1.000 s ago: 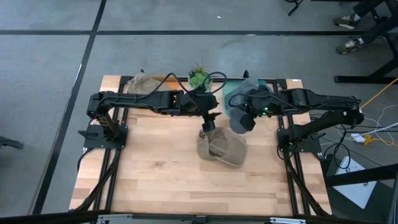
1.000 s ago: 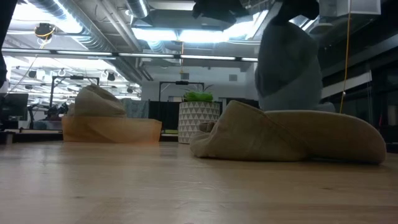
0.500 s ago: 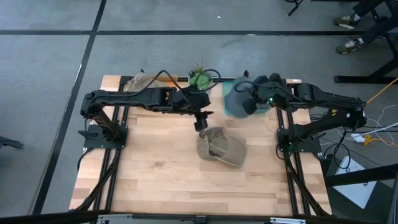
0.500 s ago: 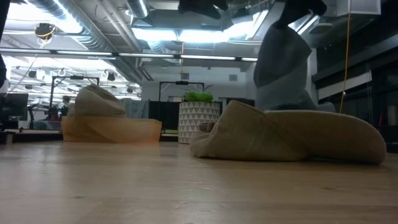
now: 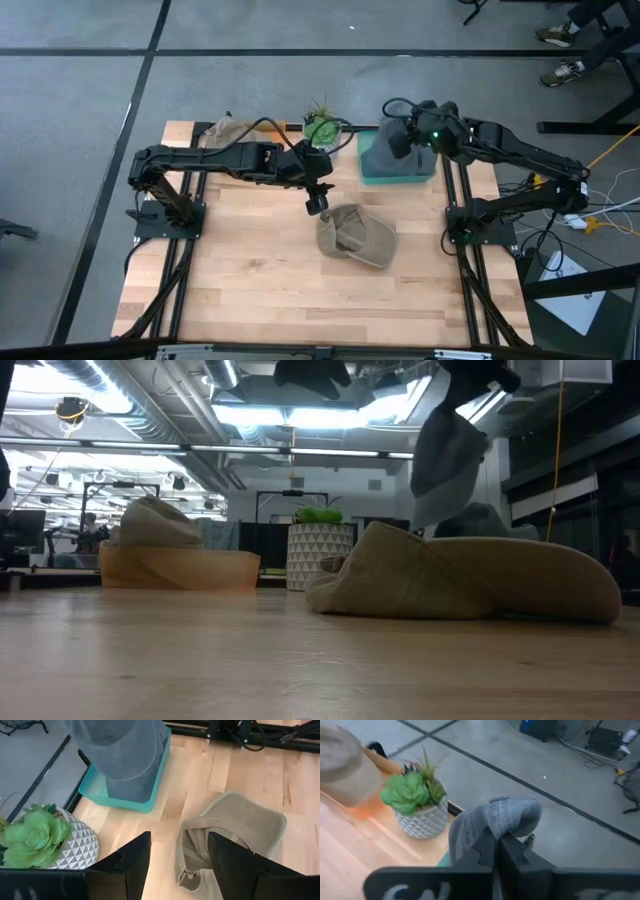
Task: Pick & Place hat
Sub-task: Put the gray cap into the green bin
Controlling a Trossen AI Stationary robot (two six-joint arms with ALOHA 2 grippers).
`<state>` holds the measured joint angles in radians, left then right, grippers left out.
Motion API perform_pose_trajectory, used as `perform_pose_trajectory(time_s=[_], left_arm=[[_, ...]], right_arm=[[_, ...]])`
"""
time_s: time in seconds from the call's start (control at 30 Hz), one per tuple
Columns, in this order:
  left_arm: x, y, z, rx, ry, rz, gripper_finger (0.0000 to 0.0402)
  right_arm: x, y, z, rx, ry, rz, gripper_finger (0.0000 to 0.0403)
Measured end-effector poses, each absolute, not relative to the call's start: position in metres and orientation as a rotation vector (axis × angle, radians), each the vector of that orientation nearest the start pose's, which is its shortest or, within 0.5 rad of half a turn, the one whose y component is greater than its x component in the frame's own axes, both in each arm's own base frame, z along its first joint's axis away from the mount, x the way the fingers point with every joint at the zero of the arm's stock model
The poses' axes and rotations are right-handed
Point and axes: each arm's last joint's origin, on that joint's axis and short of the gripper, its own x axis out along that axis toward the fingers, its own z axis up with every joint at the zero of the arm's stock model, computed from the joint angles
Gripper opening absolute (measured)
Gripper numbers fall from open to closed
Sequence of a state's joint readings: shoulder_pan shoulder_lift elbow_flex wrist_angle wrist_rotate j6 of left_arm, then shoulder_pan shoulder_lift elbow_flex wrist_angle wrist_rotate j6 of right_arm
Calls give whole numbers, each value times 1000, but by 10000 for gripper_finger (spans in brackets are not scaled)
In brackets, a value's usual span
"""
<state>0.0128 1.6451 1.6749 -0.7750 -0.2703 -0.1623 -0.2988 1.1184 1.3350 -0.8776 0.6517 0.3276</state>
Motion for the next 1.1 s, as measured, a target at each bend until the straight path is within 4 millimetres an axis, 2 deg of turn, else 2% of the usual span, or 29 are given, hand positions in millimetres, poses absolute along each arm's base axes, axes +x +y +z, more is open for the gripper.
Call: perform_pose_trajectory(time_s=[0.23, 0.5, 0.6, 0.87, 1.1], left_arm=[[353, 13, 369, -54, 719, 329, 189], [353, 13, 369, -41, 722, 324, 191], [353, 13, 368, -43, 723, 325, 189], [353, 13, 368, -71, 721, 336, 191], [352, 13, 367, -73, 731, 338, 189]], right_arm=[[192, -85, 398, 194, 486, -1006, 3], [206, -93, 382, 194, 587, -1025, 3], [215, -96, 370, 192, 619, -1031, 3], [227, -100, 315, 312, 590, -1032, 3], [223, -97, 301, 328, 668, -1010, 4]])
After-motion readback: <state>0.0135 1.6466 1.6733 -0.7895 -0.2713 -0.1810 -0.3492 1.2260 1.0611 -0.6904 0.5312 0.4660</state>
